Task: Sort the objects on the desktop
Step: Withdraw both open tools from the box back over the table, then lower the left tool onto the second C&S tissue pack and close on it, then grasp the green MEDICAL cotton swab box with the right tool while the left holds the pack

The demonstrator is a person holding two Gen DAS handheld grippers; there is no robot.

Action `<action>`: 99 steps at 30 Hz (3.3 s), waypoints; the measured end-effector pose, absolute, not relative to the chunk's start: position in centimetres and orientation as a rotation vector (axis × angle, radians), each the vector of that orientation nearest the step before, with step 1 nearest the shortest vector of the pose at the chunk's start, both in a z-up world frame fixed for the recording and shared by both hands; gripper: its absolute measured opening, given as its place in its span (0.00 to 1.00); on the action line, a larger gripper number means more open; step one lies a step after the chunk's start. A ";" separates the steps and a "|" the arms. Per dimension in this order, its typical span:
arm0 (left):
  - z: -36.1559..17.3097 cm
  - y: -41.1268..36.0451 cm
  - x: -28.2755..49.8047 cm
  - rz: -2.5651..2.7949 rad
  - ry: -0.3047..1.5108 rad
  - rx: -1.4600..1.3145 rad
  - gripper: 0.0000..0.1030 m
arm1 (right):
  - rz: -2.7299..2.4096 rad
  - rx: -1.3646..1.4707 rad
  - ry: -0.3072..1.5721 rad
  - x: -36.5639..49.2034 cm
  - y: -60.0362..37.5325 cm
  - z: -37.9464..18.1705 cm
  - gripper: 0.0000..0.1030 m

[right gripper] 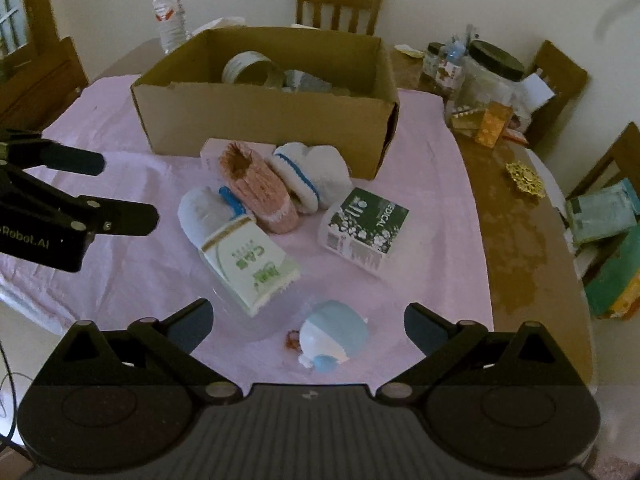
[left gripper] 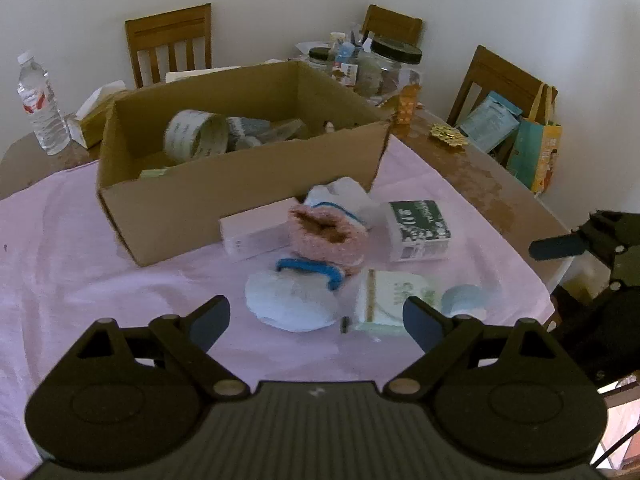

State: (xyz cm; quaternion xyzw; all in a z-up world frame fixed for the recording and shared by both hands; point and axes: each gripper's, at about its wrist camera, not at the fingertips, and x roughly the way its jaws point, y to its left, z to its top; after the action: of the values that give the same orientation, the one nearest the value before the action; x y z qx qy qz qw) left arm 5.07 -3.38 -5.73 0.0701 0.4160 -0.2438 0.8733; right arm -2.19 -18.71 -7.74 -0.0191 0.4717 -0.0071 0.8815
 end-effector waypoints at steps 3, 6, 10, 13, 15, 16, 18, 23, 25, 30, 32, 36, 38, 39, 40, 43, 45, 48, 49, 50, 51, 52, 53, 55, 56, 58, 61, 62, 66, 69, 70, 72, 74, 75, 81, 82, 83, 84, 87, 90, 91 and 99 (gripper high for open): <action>-6.0 -4.6 4.7 -0.503 0.867 0.143 0.91 | -0.004 -0.064 0.981 -2.4 -19.7 -8.0 1.00; -6.4 -5.8 4.4 -0.504 0.868 0.151 0.91 | 0.021 -0.062 0.977 -2.4 -21.0 -8.2 1.00; -7.0 -7.6 4.1 -0.494 0.871 0.185 0.91 | 0.043 -0.057 0.981 -2.5 -22.6 -8.8 1.00; -7.5 -8.9 3.8 -0.486 0.865 0.216 0.91 | 0.074 -0.054 0.981 -2.7 -23.8 -9.2 1.00; -7.9 -9.5 3.8 -0.482 0.857 0.237 0.91 | 0.089 -0.056 0.984 -2.6 -24.5 -9.4 1.00; -8.1 -9.8 3.8 -0.476 0.852 0.246 0.91 | 0.098 -0.053 0.987 -2.5 -24.8 -9.6 1.00; -8.5 -10.2 4.0 -0.477 0.859 0.268 0.91 | 0.110 -0.046 0.987 -2.5 -25.3 -9.9 1.00; -9.4 -10.9 4.1 -0.488 0.865 0.294 0.90 | 0.129 -0.025 0.988 -2.4 -26.1 -10.4 1.00; -9.6 -11.1 4.2 -0.492 0.868 0.297 0.87 | 0.133 -0.021 0.988 -2.3 -26.3 -10.5 1.00; -10.0 -11.3 4.5 -0.499 0.878 0.287 0.76 | 0.137 -0.023 0.986 -2.1 -26.9 -10.7 1.00; -10.1 -11.3 4.6 -0.505 0.876 0.279 0.74 | 0.139 -0.024 0.981 -2.0 -27.1 -10.6 1.00; -10.3 -11.4 4.9 -0.515 0.889 0.272 0.69 | 0.144 -0.029 0.971 -1.3 -27.6 -10.6 1.00; -10.4 -11.4 5.0 -0.524 0.893 0.264 0.63 | 0.150 -0.015 0.970 -0.7 -28.0 -10.6 1.00; -10.4 -11.4 5.0 -0.524 0.892 0.260 0.63 | 0.149 -0.010 0.968 -0.4 -28.1 -10.7 1.00; -10.4 -11.4 5.1 -0.521 0.892 0.256 0.63 | 0.147 -0.006 0.966 -0.1 -28.3 -10.7 1.00; -10.3 -11.3 5.3 -0.518 0.896 0.244 0.62 | 0.148 0.008 0.968 1.0 -28.8 -11.1 1.00; -10.3 -11.2 5.4 -0.516 0.897 0.243 0.62 | 0.148 0.012 0.970 1.8 -29.0 -11.3 1.00; -10.3 -11.0 5.6 -0.510 0.902 0.235 0.62 | 0.151 0.001 0.974 3.1 -29.2 -11.8 1.00; -10.3 -11.0 5.7 -0.509 0.905 0.228 0.62 | 0.152 -0.010 0.976 3.6 -29.2 -12.0 1.00; -10.2 -10.9 5.8 -0.509 0.908 0.223 0.62 | 0.148 -0.021 0.982 4.0 -29.1 -12.2 1.00; -10.2 -10.9 5.8 -0.508 0.908 0.220 0.62 | 0.141 -0.036 0.990 4.5 -29.1 -12.5 1.00; -10.2 -10.8 5.8 -0.506 0.908 0.220 0.62 | 0.139 -0.055 0.999 4.9 -29.0 -12.8 1.00; -10.2 -10.8 5.9 -0.506 0.908 0.221 0.62 | 0.145 -0.073 1.012 5.3 -29.0 -13.1 1.00; -10.1 -10.7 5.9 -0.506 0.907 0.218 0.62 | 0.127 -0.097 1.025 5.8 -29.1 -13.5 1.00; -10.0 -10.7 5.9 -0.508 0.908 0.217 0.62 | 0.135 -0.096 1.029 5.9 -29.3 -13.6 1.00; -9.9 -10.6 5.9 -0.508 0.904 0.217 0.62 | 0.139 -0.093 1.033 6.1 -29.8 -13.6 1.00; -9.7 -10.4 5.9 -0.516 0.906 0.207 0.62 | 0.104 -0.122 1.044 6.7 -30.3 -13.8 1.00; -9.6 -10.3 5.9 -0.516 0.904 0.207 0.62 | 0.088 -0.136 1.044 6.8 -30.5 -13.8 1.00; -9.3 -10.3 5.8 -0.526 0.900 0.214 0.62 | 0.047 -0.137 1.049 7.4 -31.6 -13.9 1.00; -9.0 -10.3 5.8 -0.530 0.897 0.214 0.62 | 0.079 -0.088 1.038 7.3 -31.8 -13.2 1.00; -8.9 -10.3 5.8 -0.530 0.897 0.213 0.62 | 0.098 -0.071 1.033 7.2 -31.6 -13.0 1.00; -8.7 -10.2 5.8 -0.536 0.895 0.207 0.62 | 0.131 -0.044 1.031 7.1 -31.0 -12.7 1.00; -8.5 -10.0 5.8 -0.541 0.892 0.206 0.62 | 0.162 -0.025 1.041 7.3 -30.2 -12.9 1.00; -8.5 -9.9 5.8 -0.539 0.890 0.207 0.62 | 0.170 -0.023 1.047 7.5 -29.8 -13.1 1.00; -8.4 -9.5 6.1 -0.525 0.891 0.205 0.62 | 0.172 -0.030 1.097 9.1 -28.1 -14.8 1.00; -8.3 -9.4 6.1 -0.524 0.891 0.203 0.62 | 0.164 -0.032 1.115 9.5 -28.1 -15.1 1.00; -8.3 -9.3 6.2 -0.524 0.891 0.201 0.62 | 0.155 -0.034 1.137 9.9 -28.0 -15.5 1.00; -8.3 -9.1 6.3 -0.522 0.891 0.198 0.62 | 0.147 -0.033 1.157 10.4 -27.9 -15.8 1.00; -8.2 -8.8 6.5 -0.517 0.890 0.193 0.62 | 0.119 -0.071 1.182 11.5 -27.4 -16.0 1.00; -8.1 -8.4 6.7 -0.515 0.888 0.182 0.62 | 0.106 -0.065 1.217 12.5 -27.3 -15.9 1.00; -8.1 -8.3 6.8 -0.511 0.886 0.180 0.62 | 0.099 -0.061 1.229 12.8 -27.2 -15.9 1.00; -7.7 -7.8 7.0 -0.499 0.882 0.175 0.62 | 0.089 -0.056 1.230 14.2 -26.6 -15.8 1.00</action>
State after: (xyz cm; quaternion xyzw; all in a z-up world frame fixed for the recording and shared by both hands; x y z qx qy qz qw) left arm 7.02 -7.85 -7.70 0.0839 0.4220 -0.2385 0.8706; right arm 14.19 -26.59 -15.85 -0.0261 0.5767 0.0417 0.8155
